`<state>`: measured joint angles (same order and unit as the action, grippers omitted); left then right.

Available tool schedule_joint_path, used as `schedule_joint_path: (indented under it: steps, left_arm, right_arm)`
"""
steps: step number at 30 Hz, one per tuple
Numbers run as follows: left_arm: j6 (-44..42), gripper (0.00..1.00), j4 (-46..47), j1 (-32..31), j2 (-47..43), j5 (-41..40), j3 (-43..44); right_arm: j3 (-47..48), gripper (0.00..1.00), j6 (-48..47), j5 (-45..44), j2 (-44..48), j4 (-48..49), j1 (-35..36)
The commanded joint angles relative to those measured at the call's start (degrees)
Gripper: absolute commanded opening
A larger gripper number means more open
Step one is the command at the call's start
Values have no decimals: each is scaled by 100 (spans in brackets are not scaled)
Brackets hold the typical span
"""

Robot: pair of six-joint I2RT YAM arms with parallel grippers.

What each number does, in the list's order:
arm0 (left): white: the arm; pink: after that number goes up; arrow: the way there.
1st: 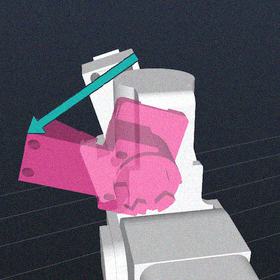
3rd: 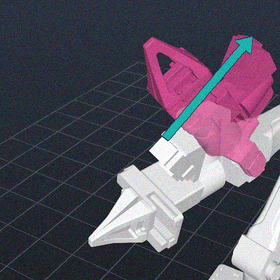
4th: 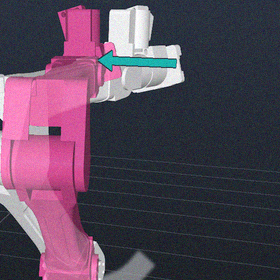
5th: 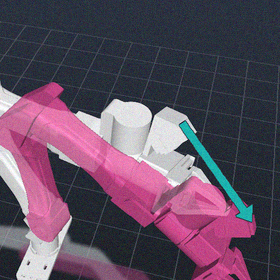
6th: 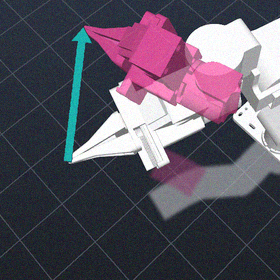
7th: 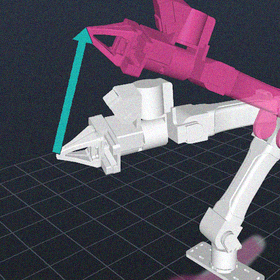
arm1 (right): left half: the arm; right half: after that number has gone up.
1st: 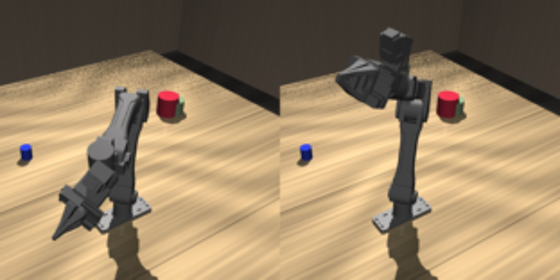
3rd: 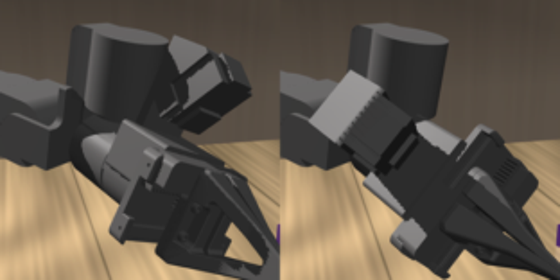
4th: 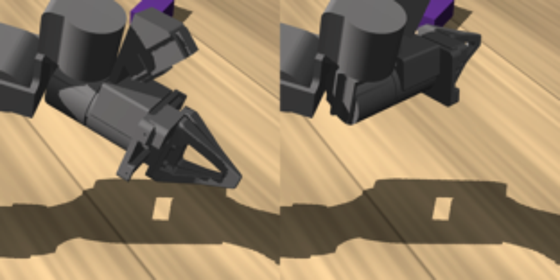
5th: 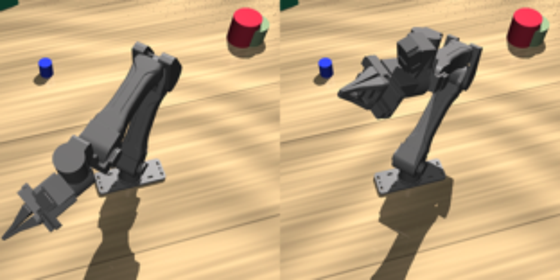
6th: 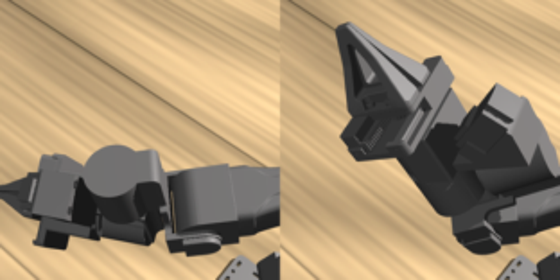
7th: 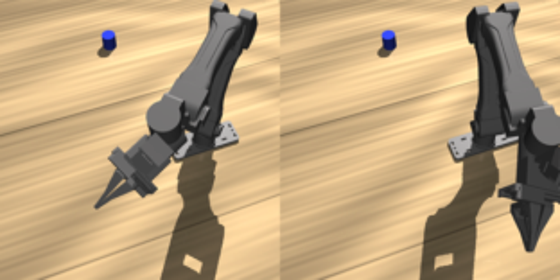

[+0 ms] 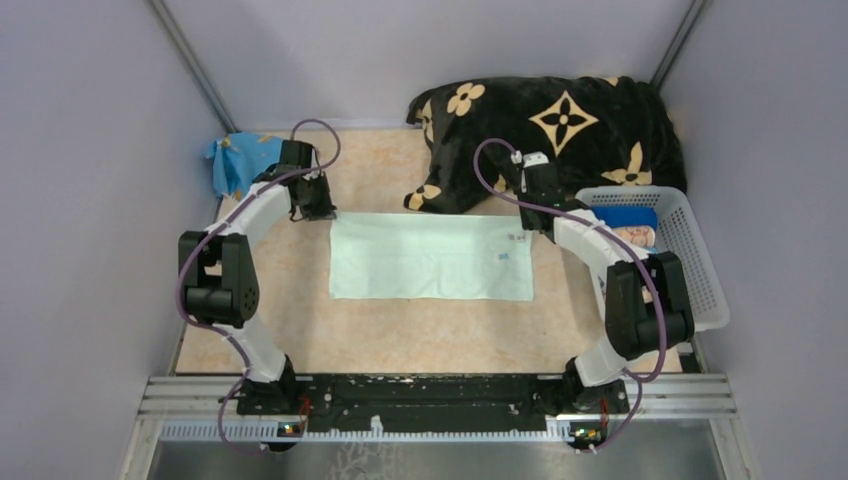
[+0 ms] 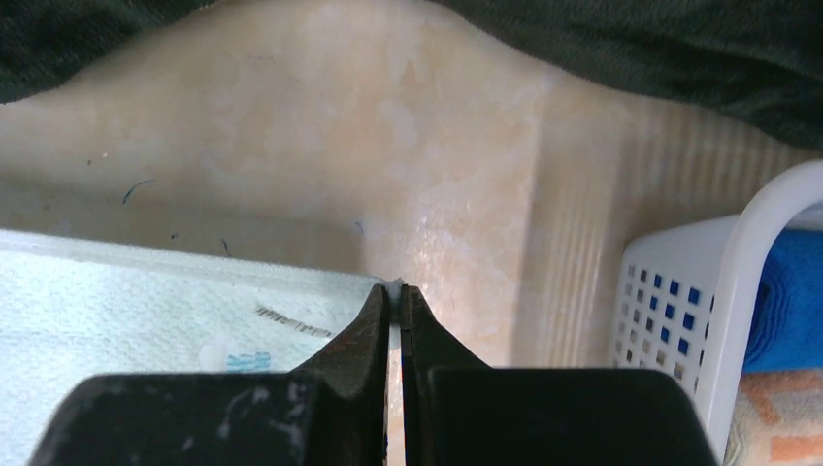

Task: Roll the towels
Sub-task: Fold the towel at the center of the board.

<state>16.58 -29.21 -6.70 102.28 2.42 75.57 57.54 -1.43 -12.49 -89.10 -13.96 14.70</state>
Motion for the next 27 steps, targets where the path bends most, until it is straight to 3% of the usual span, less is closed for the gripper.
schedule_joint_path:
  steps: [1, 16, 27]
  left_arm:
    - [144, 0, -125, 103, -576, -7, -433]
    - [744, 0, -501, 107, -1685, 91, -1860]
    - [803, 0, -544, 112, -1755, -160, -2318]
  right_arm:
    - [43, 0, 298, -308, 593, -579, -119]
    - [-430, 0, 1352, 425, 1354, -1933, -122]
    - [-893, 0, 1806, 454, 1600, -2254, -123]
